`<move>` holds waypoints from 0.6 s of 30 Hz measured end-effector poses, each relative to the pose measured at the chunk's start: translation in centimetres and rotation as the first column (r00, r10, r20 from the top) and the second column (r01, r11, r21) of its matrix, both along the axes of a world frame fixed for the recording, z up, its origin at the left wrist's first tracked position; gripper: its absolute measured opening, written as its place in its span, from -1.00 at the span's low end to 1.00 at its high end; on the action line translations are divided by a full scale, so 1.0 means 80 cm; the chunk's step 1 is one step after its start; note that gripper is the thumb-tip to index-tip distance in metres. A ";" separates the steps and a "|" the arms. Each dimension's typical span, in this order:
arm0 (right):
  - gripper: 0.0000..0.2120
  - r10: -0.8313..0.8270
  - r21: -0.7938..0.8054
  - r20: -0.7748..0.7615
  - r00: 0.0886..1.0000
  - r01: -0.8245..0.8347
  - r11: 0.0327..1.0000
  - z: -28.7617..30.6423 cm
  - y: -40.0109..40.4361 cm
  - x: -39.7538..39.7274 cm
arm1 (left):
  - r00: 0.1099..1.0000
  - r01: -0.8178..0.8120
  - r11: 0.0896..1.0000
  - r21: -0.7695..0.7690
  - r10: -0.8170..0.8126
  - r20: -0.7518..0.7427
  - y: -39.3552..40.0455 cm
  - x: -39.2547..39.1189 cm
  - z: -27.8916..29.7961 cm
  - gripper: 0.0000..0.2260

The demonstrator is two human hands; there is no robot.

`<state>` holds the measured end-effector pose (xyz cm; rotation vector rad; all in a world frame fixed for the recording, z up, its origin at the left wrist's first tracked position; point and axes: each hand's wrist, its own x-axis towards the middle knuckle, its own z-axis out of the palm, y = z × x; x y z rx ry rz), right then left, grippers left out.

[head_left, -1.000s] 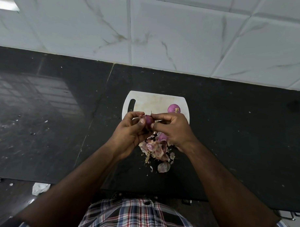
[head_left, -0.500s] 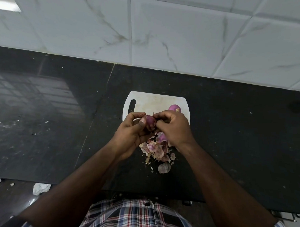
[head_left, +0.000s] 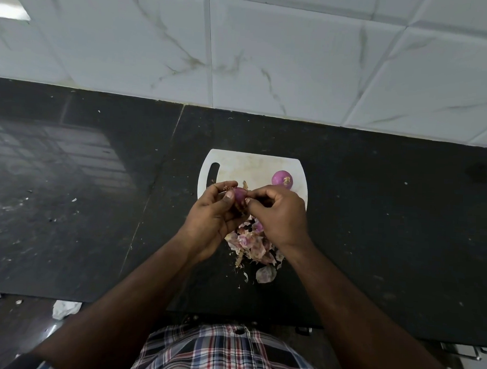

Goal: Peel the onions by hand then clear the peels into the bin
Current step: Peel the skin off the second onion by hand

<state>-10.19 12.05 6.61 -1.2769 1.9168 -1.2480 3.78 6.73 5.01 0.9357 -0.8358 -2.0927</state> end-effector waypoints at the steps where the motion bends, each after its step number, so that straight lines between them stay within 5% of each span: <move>1: -0.91 -0.012 -0.003 -0.012 1.000 0.012 1.000 0.000 0.000 0.003 | 1.000 0.000 1.000 0.002 0.000 -0.001 0.001 0.000 0.000 -0.77; 10: -0.89 -0.054 0.129 -0.107 0.993 0.068 0.989 -0.009 0.000 -0.010 | 0.997 -0.009 0.998 0.066 0.013 -0.070 0.000 0.004 0.006 -0.78; 15: -0.83 0.113 0.279 -0.118 0.987 -0.076 0.957 -0.007 0.008 -0.029 | 0.997 -0.007 0.994 0.112 0.016 -0.077 -0.007 0.009 0.006 -0.75; 18: -0.80 0.083 0.220 -0.152 0.985 -0.049 0.974 0.002 0.009 -0.036 | 0.998 -0.013 0.992 0.122 0.019 -0.053 -0.008 0.010 0.003 -0.76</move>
